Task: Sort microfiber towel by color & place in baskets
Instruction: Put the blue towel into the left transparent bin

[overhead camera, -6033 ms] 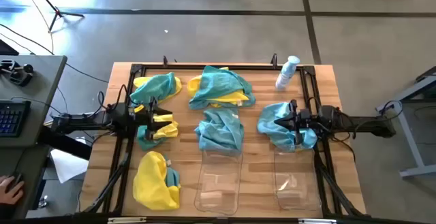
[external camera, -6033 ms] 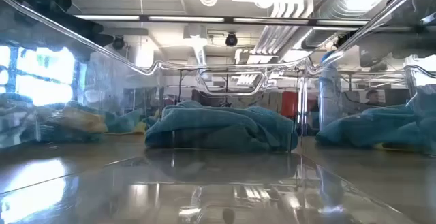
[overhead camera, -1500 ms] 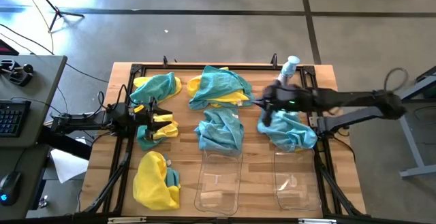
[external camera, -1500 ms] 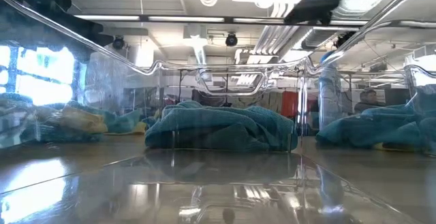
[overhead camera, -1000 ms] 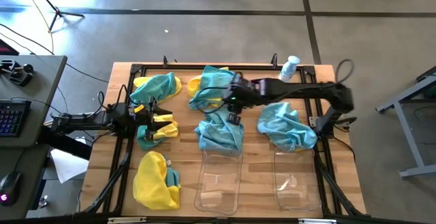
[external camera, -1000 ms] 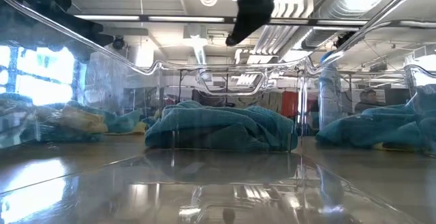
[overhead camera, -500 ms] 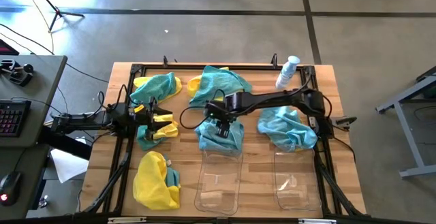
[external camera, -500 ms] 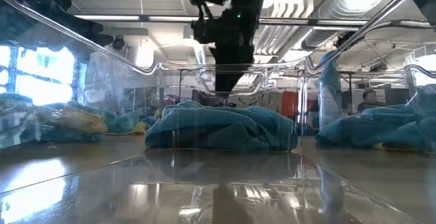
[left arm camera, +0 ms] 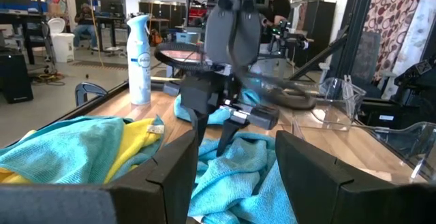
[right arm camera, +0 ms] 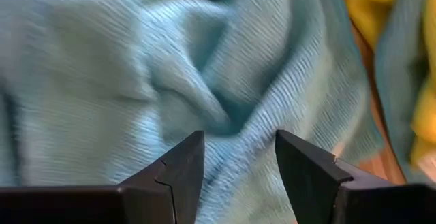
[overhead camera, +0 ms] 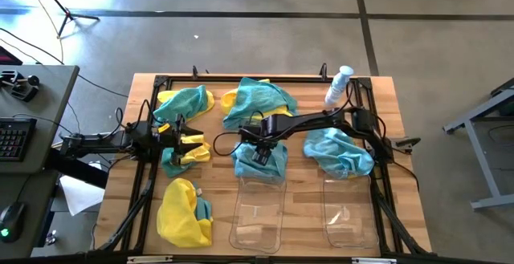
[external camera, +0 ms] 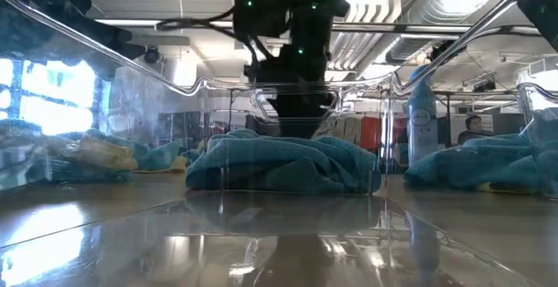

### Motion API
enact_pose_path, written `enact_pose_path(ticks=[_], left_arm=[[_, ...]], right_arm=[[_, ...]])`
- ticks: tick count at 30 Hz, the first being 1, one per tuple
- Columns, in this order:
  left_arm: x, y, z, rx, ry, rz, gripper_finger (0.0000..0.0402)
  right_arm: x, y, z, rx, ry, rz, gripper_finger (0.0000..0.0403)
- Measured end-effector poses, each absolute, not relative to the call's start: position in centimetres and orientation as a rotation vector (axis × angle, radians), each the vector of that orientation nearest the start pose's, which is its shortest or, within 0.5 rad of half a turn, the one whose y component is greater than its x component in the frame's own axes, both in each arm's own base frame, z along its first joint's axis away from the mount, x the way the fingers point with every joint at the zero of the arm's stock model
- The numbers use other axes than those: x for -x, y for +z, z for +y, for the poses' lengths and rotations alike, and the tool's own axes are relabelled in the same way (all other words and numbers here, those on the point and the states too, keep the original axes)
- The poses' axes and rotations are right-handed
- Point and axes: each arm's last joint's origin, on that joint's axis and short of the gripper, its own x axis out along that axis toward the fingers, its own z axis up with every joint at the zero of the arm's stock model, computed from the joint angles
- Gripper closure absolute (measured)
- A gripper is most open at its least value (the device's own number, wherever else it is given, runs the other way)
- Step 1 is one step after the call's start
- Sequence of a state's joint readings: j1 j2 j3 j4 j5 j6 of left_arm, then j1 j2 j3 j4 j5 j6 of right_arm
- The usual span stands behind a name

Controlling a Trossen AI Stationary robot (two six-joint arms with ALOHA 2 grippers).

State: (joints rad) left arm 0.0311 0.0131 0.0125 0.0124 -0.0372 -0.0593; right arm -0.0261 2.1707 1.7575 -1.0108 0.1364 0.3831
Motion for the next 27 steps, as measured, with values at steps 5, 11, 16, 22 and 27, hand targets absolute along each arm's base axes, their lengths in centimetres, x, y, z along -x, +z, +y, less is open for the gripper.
enact_pose_path(ticks=[5, 11, 16, 22, 27], left_arm=[[-9.8, 16.8, 0.4, 0.059, 0.068, -0.014, 0.0216], [-9.8, 16.8, 0.4, 0.059, 0.068, -0.015, 0.0216], [-9.8, 16.8, 0.4, 0.059, 0.068, -0.014, 0.0216], [-9.8, 16.8, 0.4, 0.059, 0.068, -0.014, 0.0216], [-9.8, 16.8, 0.4, 0.059, 0.068, -0.014, 0.0216]], right_arm=[[-42.4, 17.2, -1.6, -0.28, -0.49, 1.418, 0.0229], [-42.1, 17.0, -1.5, -0.335, -0.542, 1.428, 0.0316], [-42.1, 17.6, -1.5, -0.342, -0.542, 1.42, 0.039], [-41.9, 22.9, -1.3, -0.339, -0.522, 1.289, 0.0398], [-40.4, 29.8, -0.8, -0.278, -0.545, 1.148, 0.04]])
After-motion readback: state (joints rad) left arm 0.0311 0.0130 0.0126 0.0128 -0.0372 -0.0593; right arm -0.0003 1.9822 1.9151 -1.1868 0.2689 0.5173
